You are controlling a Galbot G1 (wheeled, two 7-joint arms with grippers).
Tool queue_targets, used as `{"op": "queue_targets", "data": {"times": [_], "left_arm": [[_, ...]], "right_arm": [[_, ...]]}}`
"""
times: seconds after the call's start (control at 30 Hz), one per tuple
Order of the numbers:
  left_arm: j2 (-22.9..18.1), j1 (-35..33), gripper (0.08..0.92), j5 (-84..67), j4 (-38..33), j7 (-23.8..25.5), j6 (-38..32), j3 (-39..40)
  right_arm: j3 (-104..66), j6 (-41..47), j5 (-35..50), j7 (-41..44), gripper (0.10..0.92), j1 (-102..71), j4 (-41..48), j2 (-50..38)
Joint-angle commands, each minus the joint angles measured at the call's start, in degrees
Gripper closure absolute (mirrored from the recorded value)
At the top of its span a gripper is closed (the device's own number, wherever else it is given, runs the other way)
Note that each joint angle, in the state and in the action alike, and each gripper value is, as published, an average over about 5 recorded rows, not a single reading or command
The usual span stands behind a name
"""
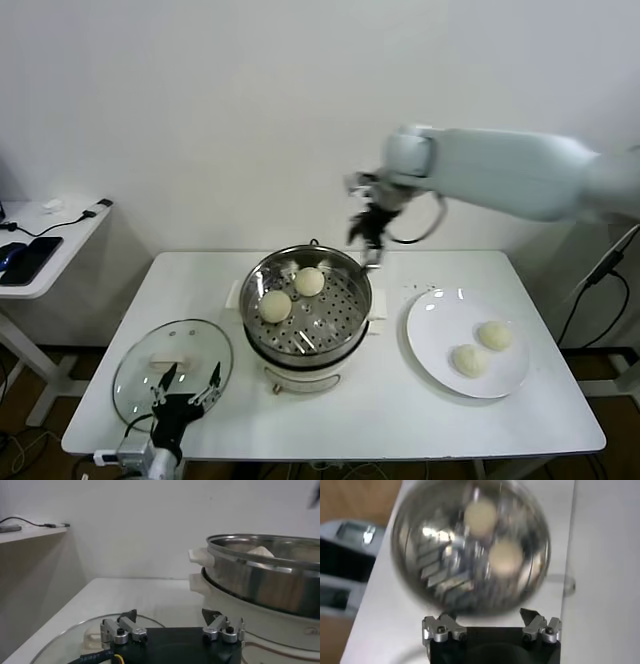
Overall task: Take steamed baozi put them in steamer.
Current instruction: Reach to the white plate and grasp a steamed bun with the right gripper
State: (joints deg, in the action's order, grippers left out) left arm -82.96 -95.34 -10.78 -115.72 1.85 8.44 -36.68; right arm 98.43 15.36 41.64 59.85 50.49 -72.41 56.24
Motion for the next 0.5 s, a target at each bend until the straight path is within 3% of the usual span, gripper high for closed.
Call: {"op": "queue_targets", "data": {"times": [0.03,0.5], "left_arm": [[0.0,0.15,0.177,-0.03,0.18,0.0,0.11,-0.09],[-0.2,-0.79,0.177,-0.35,0.41,-0.14,-0.33,-1.03]], "right_arm": [[6.95,-2.24,-14.77,1.3,0.203,-2.02,-7.34,-21.46],[-8.79,1.9,-22.68,-3.46,0.203,-24.93,-3.05,-21.51]]}}
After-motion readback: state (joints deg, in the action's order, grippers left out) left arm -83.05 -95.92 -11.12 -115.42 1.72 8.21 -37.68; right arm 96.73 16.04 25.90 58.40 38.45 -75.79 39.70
